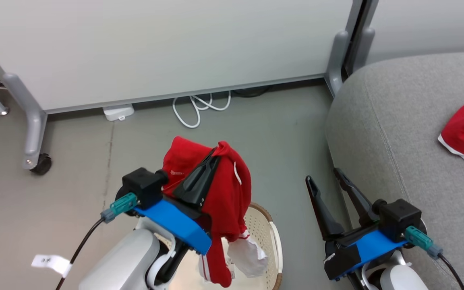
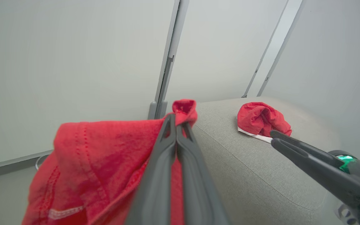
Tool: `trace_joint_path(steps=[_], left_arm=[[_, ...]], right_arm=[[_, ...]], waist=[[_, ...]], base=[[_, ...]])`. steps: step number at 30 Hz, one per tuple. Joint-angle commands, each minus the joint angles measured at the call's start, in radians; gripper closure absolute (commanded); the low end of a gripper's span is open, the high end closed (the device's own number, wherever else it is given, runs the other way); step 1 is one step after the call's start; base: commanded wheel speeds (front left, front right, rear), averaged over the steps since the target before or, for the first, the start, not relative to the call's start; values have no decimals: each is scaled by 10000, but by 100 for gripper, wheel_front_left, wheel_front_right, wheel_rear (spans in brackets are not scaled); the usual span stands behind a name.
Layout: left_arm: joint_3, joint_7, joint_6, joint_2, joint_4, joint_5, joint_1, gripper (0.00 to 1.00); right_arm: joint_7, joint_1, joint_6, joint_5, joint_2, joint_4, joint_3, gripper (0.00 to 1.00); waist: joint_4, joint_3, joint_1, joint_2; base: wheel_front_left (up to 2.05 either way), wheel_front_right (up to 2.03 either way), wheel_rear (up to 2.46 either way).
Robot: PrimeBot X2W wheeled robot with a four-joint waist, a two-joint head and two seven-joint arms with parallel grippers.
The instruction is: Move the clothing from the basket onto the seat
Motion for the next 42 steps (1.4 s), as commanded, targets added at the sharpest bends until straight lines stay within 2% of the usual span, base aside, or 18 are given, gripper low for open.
trace_joint_path(steps=[1,18,30,36,42], left_arm=[[-114,-47,-19,19,85,-51,-294,100],[-1390,170,-19,-754,2124,-839,-2328,100],[-1784,36,-19,-981,2550,-1115,-2677,100],[-1911,0,-19,-1039,2608,-1167,-2869,100],[-2035,-29,-19,-1195,2656,-1254,-3059,100]], right_arm=[[40,170,5,48,-5,15,33,0],[313,630,5,346,-7,182,557,0],[510,386,5,123,-5,329,1098,0],[624,-227,5,160,-8,944,1877,0],[510,-1186,5,205,-13,2219,2578,0]], waist=[[165,-188,2,-1],[671,-1137,2,-1],[652,-1099,2,-1],[621,-932,2,-1],[649,-794,2,-1]], base=[[0,0,0],[0,0,0],[0,0,0],[0,0,0],[0,0,0]])
